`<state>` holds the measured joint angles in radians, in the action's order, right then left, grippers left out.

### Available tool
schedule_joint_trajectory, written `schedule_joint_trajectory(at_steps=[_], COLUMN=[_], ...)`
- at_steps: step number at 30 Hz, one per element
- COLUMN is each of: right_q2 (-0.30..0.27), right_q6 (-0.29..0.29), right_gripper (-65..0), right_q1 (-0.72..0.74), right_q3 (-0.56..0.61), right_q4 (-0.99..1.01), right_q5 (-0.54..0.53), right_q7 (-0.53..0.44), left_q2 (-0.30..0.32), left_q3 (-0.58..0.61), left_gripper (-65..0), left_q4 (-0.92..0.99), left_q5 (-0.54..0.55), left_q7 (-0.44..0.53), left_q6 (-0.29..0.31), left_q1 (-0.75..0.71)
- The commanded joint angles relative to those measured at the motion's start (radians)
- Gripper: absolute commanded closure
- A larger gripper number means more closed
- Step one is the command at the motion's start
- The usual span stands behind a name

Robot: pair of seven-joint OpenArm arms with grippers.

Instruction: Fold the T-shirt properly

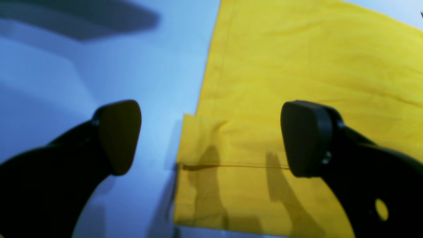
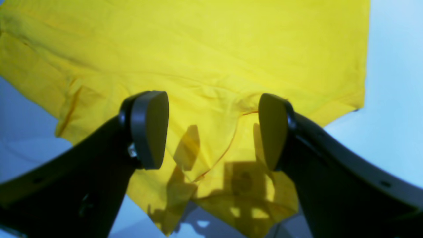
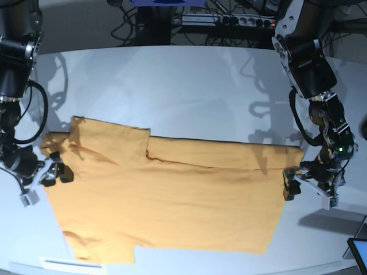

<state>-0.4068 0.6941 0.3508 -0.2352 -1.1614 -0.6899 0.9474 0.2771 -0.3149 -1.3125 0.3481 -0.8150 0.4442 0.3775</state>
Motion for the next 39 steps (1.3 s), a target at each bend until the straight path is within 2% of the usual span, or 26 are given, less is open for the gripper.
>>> schedule_joint_trajectory(at_steps=[1, 3, 5, 9, 11, 13, 18, 21, 26, 33, 39], right_q2=[-0.02, -0.02, -0.02, -0.013, -0.011, -0.01, -0.01, -0.005, 0.012, 0.01, 0.006], right_q6=[0.004, 0.004, 0.004, 0.004, 0.004, 0.004, 0.004, 0.004, 0.004, 0.004, 0.004], right_gripper=[-40.9, -36.6, -26.3, 0.0, -1.5, -0.7, -0.4, -0.4, -0.4, -0.4, -0.4], right_q1=[0.018, -0.002, -0.011, -0.011, -0.022, -0.035, -0.069, -0.081, -0.095, -0.111, -0.106], right_q3=[-0.008, -0.008, -0.002, -0.002, -0.002, -0.002, -0.002, -0.002, -0.002, 0.0, 0.001], right_q4=[-0.05, -0.102, -0.145, -0.151, -0.151, -0.154, -0.159, -0.151, -0.151, -0.15, -0.122], right_q5=[-0.023, -0.023, -0.024, -0.024, -0.024, -0.024, -0.026, -0.027, -0.026, -0.024, -0.024], right_q7=[-0.021, -0.02, -0.018, -0.017, -0.017, -0.017, -0.017, -0.018, -0.018, -0.024, -0.026], left_q2=[0.015, 0.012, 0.0, -0.006, -0.005, -0.003, -0.003, -0.023, -0.042, -0.043, -0.037], left_q3=[0.006, 0.006, 0.006, 0.007, 0.007, 0.006, 0.006, 0.015, 0.124, 0.156, 0.153], left_gripper=[-65.0, -65.0, -64.8, -30.6, -13.6, -2.9, -1.7, -1.7, -1.7, -1.5, -1.3], left_q4=[-0.057, -0.111, -0.138, -0.144, -0.146, -0.146, -0.137, -0.126, -0.025, 0.067, 0.077], left_q5=[0.018, 0.019, 0.016, 0.009, 0.009, 0.009, -0.025, -0.136, -0.311, -0.327, -0.327], left_q7=[0.024, 0.024, 0.024, 0.029, 0.029, 0.03, 0.032, 0.049, 0.184, 0.266, 0.29], left_q6=[0.003, 0.003, 0.003, 0.003, 0.003, 0.003, 0.003, 0.003, 0.003, 0.003, 0.003], left_q1=[0.01, -0.021, -0.044, -0.068, -0.076, -0.078, -0.078, -0.068, -0.078, -0.071, -0.065])
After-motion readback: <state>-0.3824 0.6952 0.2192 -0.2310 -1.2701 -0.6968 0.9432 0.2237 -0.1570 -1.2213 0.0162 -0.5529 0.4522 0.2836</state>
